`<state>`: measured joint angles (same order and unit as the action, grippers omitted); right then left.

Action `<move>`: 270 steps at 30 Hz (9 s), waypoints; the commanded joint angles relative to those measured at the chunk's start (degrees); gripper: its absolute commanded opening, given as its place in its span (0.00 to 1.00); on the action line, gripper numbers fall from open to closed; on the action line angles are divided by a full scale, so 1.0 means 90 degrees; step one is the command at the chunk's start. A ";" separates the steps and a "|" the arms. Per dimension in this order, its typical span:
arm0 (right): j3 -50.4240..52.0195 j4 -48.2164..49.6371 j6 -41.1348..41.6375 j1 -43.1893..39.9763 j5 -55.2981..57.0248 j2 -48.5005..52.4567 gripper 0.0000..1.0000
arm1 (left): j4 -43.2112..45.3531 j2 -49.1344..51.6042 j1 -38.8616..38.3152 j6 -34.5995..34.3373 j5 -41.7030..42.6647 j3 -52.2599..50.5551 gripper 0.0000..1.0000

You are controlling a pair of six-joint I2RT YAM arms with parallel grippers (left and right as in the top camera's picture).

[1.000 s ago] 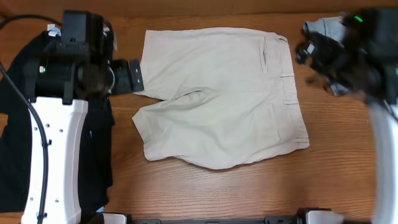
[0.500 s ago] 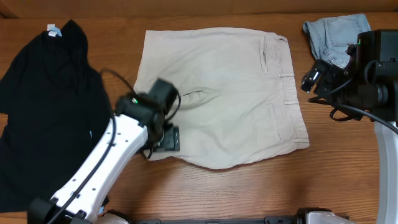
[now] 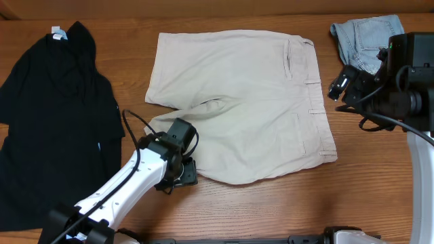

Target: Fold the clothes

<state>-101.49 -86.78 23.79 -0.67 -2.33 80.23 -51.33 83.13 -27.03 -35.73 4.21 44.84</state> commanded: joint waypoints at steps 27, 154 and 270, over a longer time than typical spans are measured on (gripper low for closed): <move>0.0034 0.0010 0.0005 -0.0005 0.0085 0.0000 1.00 | 0.1812 0.0872 0.0012 0.0151 -0.1460 -0.0044 0.12; 0.5841 0.3356 0.1404 -0.0709 0.0080 -0.0809 0.04 | -0.1428 0.0338 0.1916 0.0639 -0.0867 0.3237 0.04; 0.3655 0.5328 -0.1479 -0.0899 -0.3665 0.3959 0.06 | 0.1010 0.3633 0.2120 0.4328 0.1659 0.5547 0.91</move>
<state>-69.67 -38.57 10.74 -9.28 -31.83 114.56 -41.95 115.66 -8.23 2.11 17.37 94.43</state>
